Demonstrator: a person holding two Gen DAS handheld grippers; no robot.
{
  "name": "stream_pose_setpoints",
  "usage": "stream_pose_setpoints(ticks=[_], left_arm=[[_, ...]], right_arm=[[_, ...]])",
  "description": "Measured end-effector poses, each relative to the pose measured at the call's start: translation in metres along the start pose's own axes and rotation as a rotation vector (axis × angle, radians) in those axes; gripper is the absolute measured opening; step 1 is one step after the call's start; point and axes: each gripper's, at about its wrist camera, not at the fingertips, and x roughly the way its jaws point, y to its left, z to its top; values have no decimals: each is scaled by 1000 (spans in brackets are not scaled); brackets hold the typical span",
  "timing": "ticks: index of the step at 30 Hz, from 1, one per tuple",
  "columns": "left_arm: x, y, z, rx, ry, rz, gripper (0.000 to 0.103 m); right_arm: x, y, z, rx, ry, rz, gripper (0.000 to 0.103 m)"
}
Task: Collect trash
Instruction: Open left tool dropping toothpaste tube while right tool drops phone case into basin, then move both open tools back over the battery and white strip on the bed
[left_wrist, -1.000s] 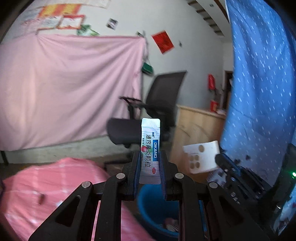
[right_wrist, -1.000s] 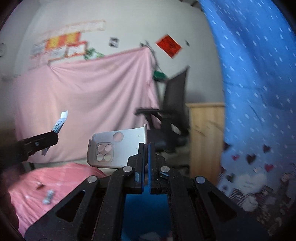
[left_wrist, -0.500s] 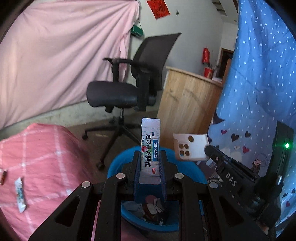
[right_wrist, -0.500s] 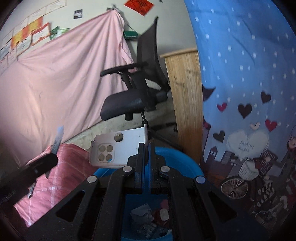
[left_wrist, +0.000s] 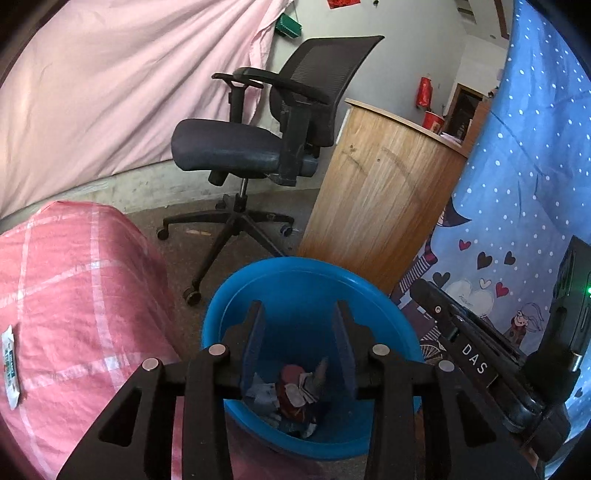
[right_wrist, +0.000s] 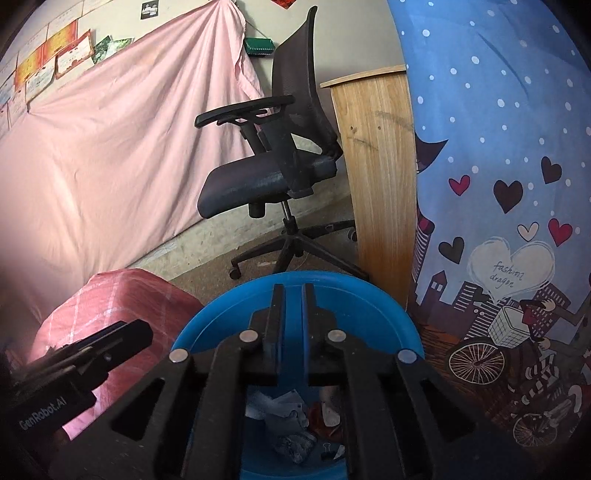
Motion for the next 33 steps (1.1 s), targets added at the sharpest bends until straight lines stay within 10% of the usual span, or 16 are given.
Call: stream_pose_setpoints(ticks=[8,23,29,33], left_arm=[[-18,10,3,-30,-58,44,33],[-56,23,0,-26,-139,129,44],[-72,32,-9,-35,-179,181,61],[-78,38,-15,-56,-206,219,90]], right_arm=[[-7,7,4,-21,-58,32,39],[-17,25,5,-65,-122,54,80],[-21,30,4,-71,-135,70,95],[-23,32,3,-66,-152,67,103]])
